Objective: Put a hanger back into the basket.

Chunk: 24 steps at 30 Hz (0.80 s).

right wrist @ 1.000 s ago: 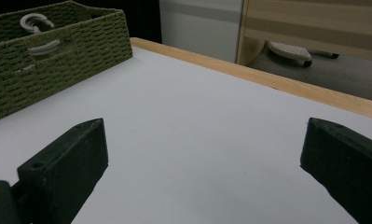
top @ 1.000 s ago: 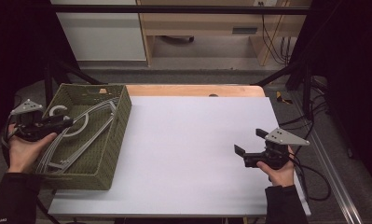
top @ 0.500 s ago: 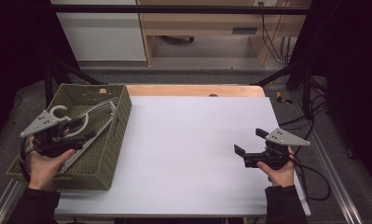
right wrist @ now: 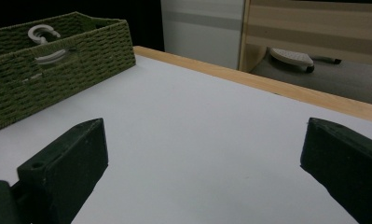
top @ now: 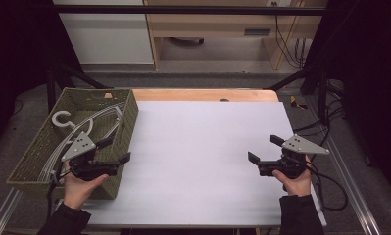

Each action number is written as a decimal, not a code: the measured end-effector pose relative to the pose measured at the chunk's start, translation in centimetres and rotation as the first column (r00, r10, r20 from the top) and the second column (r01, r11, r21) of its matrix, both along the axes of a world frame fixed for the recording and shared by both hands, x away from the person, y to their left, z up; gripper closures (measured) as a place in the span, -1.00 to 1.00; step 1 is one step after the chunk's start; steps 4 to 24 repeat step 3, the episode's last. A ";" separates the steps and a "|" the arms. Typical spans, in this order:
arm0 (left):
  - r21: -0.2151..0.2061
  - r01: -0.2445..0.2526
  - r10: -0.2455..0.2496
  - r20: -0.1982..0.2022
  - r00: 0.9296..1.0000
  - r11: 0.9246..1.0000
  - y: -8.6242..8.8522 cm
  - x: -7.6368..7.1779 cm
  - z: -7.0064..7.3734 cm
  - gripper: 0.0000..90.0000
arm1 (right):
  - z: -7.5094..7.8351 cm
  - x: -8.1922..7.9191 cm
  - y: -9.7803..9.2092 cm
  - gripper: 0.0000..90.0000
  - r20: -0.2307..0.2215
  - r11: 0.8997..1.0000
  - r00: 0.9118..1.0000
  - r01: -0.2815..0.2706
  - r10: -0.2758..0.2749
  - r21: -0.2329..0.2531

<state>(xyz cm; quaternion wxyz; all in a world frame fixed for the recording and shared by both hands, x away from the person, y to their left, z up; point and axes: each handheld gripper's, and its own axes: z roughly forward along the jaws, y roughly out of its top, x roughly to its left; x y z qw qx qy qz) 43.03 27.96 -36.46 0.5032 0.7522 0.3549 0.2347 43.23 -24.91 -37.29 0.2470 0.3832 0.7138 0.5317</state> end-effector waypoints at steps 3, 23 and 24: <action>-0.048 -0.008 0.007 -0.013 1.000 0.999 0.3 0.1 -0.5 -0.67 | -0.1 0.0 -0.1 -0.98 0.005 1.000 1.000 -0.001 0.001 -0.001; -0.048 -0.008 0.007 -0.013 1.000 0.999 0.3 0.1 -0.5 -0.67 | -0.1 0.0 -0.1 -0.98 0.005 1.000 1.000 -0.001 0.001 -0.001; -0.048 -0.008 0.007 -0.013 1.000 0.999 0.3 0.1 -0.5 -0.67 | -0.1 0.0 -0.1 -0.98 0.005 1.000 1.000 -0.001 0.001 -0.001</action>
